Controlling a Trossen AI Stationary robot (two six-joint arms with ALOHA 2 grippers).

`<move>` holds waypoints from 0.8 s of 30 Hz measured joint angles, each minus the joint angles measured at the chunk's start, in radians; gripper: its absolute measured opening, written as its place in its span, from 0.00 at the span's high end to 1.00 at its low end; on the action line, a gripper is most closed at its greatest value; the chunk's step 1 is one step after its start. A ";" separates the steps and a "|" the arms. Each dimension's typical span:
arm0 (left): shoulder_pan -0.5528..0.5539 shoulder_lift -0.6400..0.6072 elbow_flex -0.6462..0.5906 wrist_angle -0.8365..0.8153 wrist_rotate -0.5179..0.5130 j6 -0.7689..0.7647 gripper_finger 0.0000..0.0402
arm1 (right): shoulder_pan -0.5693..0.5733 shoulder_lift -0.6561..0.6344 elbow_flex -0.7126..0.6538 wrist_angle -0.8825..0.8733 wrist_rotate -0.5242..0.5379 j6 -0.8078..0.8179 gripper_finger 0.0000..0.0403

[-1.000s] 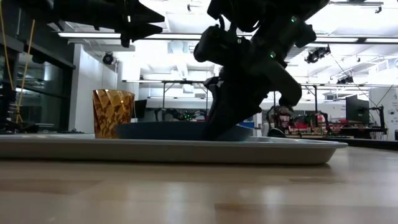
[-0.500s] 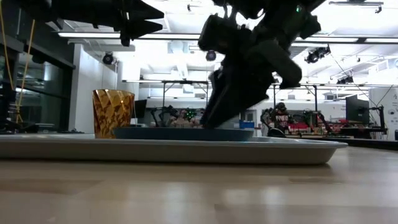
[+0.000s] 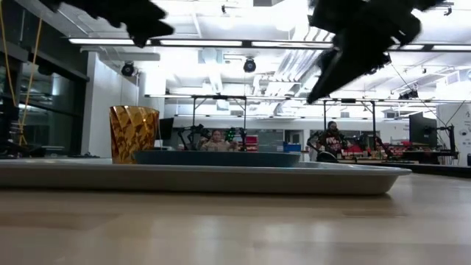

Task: Pick and place plate/cup/fork/spoon on tray
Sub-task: Put the orange fork on the blue tray to the right of the blue plate

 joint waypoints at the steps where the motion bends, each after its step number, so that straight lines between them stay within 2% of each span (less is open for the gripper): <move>1: -0.036 0.014 0.028 -0.073 0.003 -0.014 0.52 | 0.005 -0.039 -0.044 0.027 0.021 0.032 0.44; 3: -0.124 0.042 0.066 -0.184 0.003 -0.070 0.52 | 0.018 -0.115 -0.126 0.096 0.051 0.086 0.44; 6: -0.292 0.100 0.077 -0.217 -0.017 -0.180 0.52 | 0.040 -0.204 -0.215 0.185 0.085 0.130 0.44; 11: -0.586 0.246 0.076 -0.254 -0.197 -0.303 0.52 | 0.054 -0.280 -0.249 0.215 0.125 0.148 0.44; 14: -0.712 0.354 0.076 -0.236 -0.260 -0.354 0.52 | 0.056 -0.294 -0.249 0.218 0.125 0.148 0.44; 18: -0.819 0.511 0.097 -0.253 -0.269 -0.376 0.52 | 0.056 -0.295 -0.249 0.217 0.125 0.141 0.44; 24: -0.880 0.707 0.243 -0.419 -0.275 -0.356 0.52 | 0.052 -0.295 -0.249 0.216 0.125 0.140 0.44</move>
